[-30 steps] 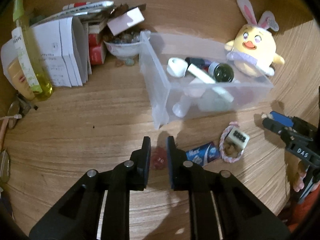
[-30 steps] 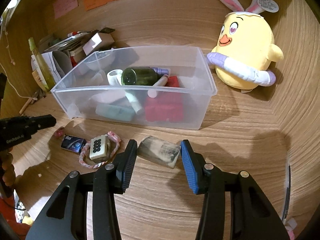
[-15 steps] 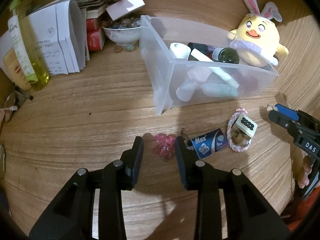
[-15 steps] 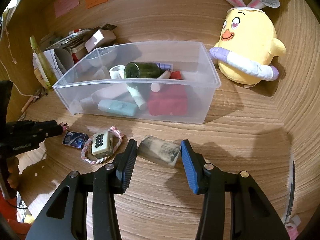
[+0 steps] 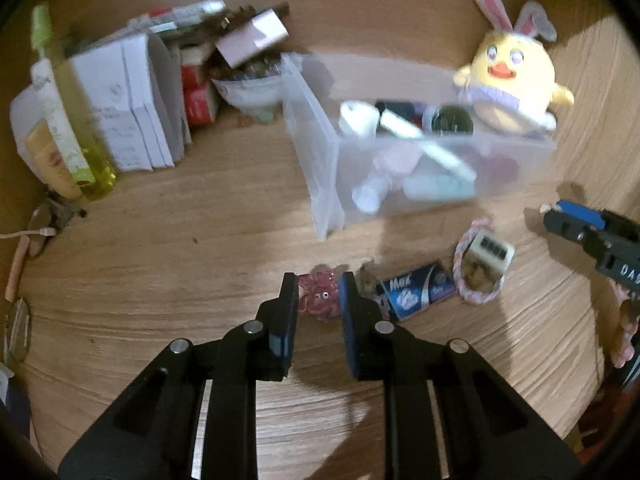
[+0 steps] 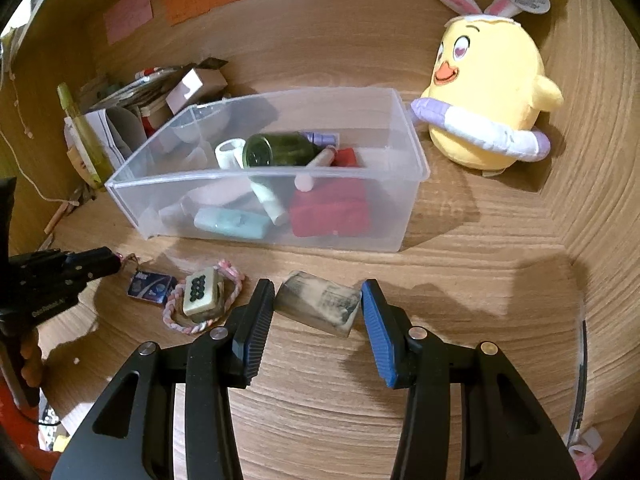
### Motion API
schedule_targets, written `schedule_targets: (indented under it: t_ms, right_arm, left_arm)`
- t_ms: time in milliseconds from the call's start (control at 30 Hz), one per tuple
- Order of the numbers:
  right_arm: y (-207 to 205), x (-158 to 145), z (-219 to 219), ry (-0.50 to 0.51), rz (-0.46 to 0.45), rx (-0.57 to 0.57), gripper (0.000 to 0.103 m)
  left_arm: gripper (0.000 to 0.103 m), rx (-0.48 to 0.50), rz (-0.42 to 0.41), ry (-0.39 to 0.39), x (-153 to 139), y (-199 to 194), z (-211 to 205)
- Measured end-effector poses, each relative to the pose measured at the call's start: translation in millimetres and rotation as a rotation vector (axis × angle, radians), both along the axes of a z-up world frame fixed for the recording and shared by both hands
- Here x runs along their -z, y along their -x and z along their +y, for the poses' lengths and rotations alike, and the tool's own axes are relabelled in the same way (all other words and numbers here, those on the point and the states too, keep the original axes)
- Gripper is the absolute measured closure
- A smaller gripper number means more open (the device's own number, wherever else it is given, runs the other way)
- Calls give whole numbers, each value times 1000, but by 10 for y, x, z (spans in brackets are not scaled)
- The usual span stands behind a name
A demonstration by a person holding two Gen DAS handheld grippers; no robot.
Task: Organize objects
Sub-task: 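Grasp the photo-wrapped block with the right tool while the left tool grasps the pink octopus keychain, then lift the photo block and octopus keychain and carry both into the clear box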
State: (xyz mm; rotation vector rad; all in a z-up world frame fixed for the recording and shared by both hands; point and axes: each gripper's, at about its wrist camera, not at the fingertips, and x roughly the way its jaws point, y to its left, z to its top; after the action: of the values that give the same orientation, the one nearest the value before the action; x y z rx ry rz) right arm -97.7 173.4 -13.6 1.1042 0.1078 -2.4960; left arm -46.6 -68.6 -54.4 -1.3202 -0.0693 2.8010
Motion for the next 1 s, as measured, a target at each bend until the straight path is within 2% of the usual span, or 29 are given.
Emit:
schedule_targets:
  t_ms: [267,500,667,1000]
  right_arm:
    - [-12,-268,-13,31,72,-5,61]
    - [-17,-473,-38,56,129,-10,61]
    - [4,-570,-64,65,155,-10,61]
    - [87,-716,-94,83,192,-7,61]
  left_arm:
    - [83,-15,140,-31,-500,-67,-35]
    - [83,25,233,-37,-853,-48,63]
    - [83,47,268,-30,-978,-16,149]
    - [83,64,314,-66,-1138,157,228]
